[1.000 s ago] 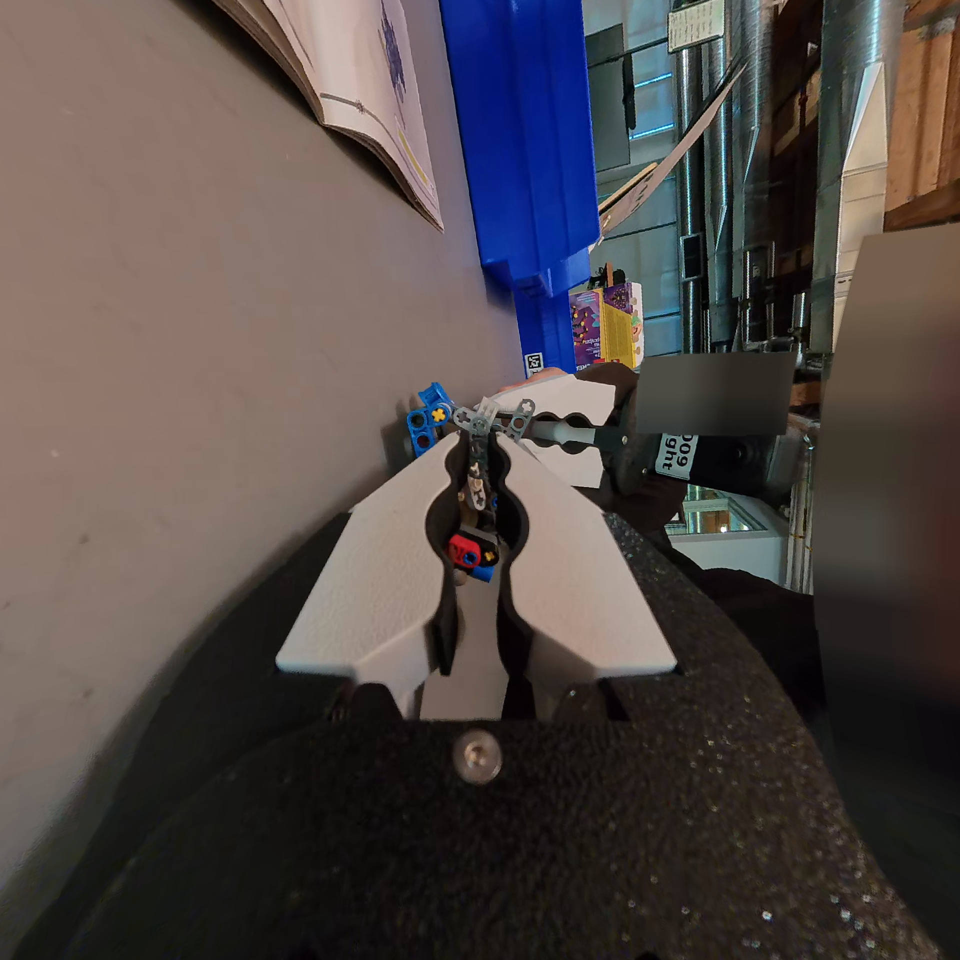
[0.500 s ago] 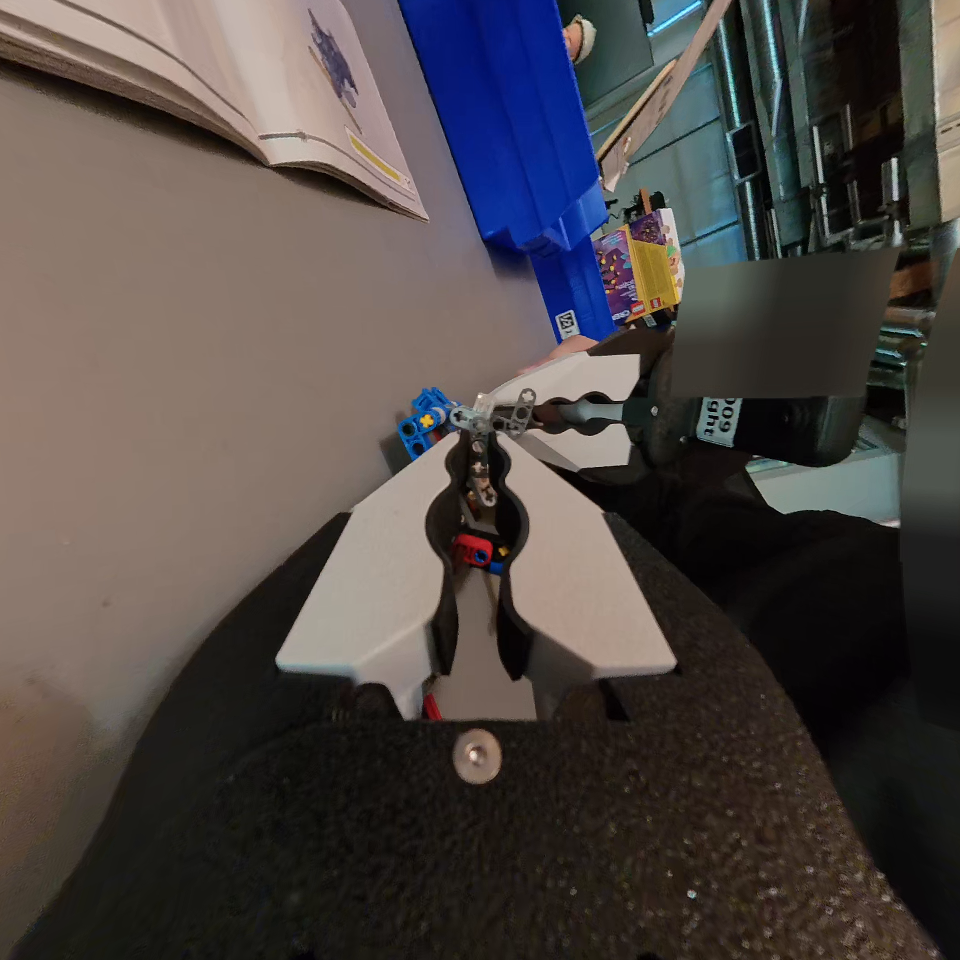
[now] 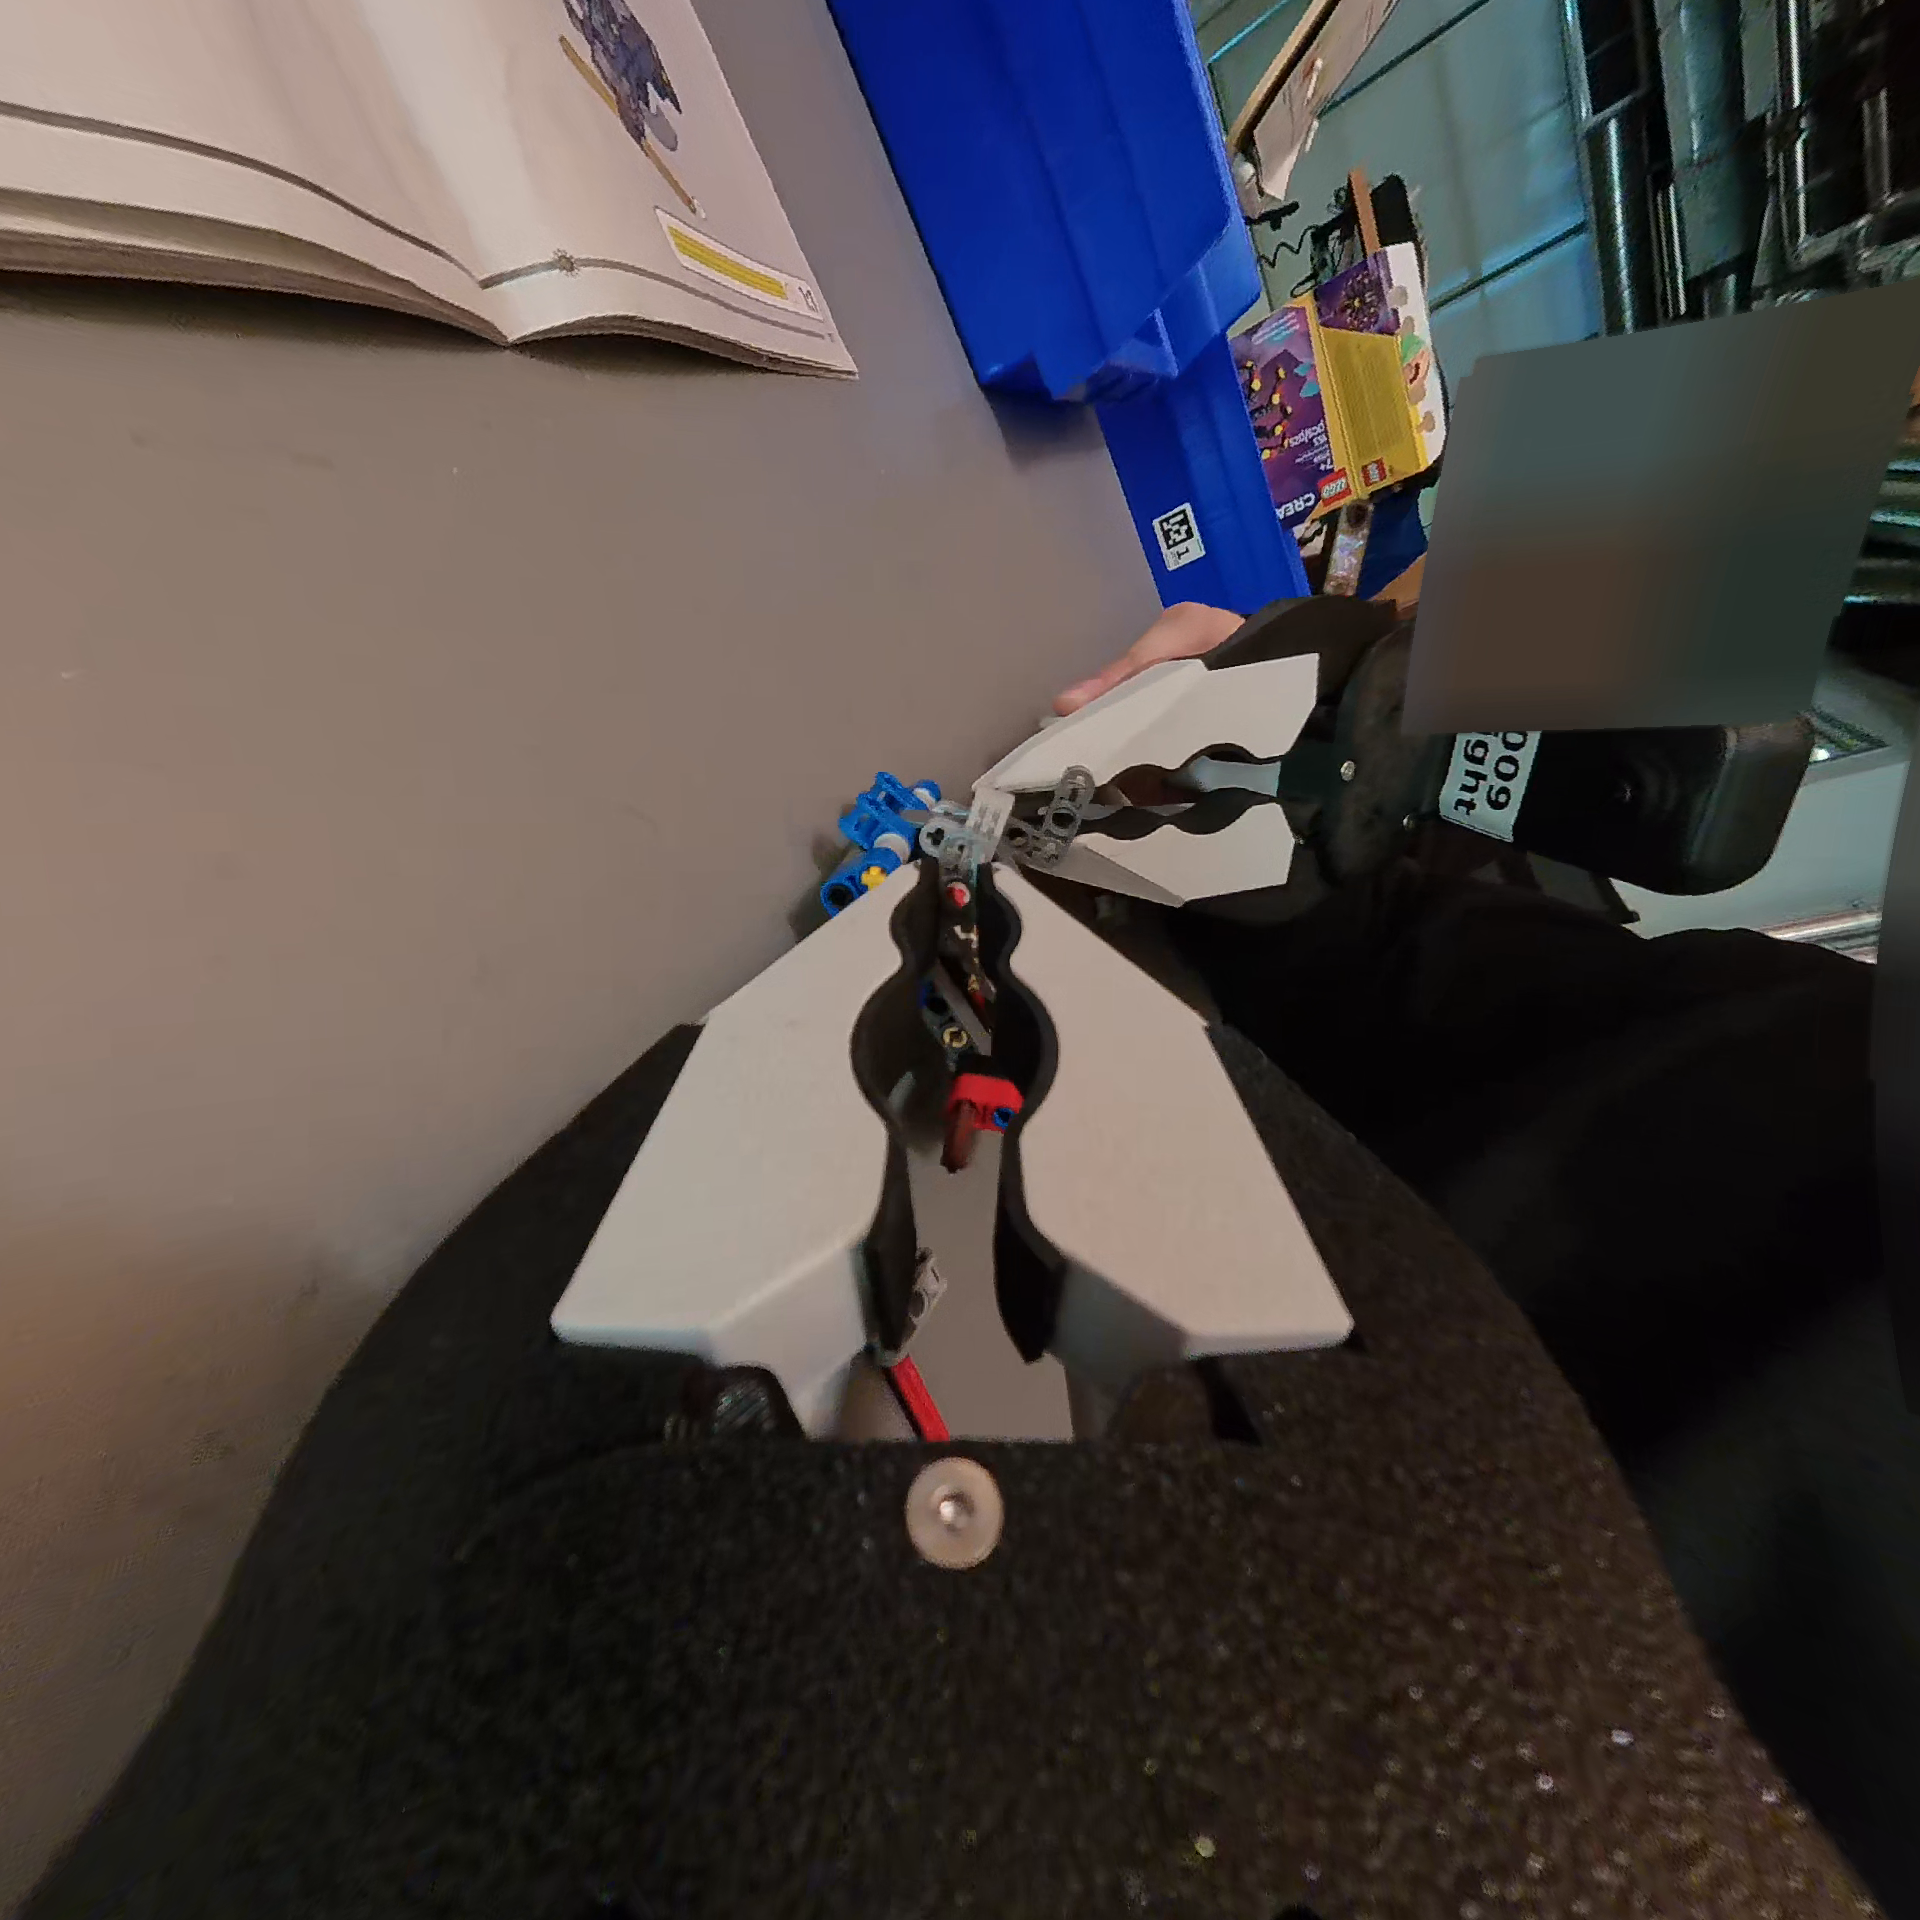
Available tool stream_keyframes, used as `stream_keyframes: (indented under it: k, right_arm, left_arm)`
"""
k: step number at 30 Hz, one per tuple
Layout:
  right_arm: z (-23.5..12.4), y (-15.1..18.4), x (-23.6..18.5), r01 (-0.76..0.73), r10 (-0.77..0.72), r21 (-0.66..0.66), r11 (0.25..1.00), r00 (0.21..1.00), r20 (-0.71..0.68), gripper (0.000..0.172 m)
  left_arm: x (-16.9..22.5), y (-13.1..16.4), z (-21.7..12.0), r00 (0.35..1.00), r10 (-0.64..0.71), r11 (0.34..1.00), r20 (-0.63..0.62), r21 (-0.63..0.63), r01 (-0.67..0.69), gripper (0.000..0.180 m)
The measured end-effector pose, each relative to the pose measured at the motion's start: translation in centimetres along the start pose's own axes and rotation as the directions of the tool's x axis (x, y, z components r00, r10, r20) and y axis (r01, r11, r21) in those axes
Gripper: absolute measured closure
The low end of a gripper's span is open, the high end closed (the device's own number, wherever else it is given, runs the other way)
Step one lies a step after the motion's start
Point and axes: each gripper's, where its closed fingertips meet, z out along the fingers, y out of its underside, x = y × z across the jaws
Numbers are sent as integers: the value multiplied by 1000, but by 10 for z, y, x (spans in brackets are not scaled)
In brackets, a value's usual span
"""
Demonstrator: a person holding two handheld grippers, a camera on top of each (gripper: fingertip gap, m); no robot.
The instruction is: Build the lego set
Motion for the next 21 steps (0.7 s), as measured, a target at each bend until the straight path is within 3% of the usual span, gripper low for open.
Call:
stream_keyframes:
  k: [17,21]
  right_arm:
    - [0,-1,-2,44,-44,-12,999,999,-13,169]
    - [0,-1,-2,92,-93,-27,995,995,-35,168]
  left_arm:
    - [4,7,0,988,-119,992,-94,30,123,177]
    - [3,4,0,998,-17,1000,-66,22,18,177]
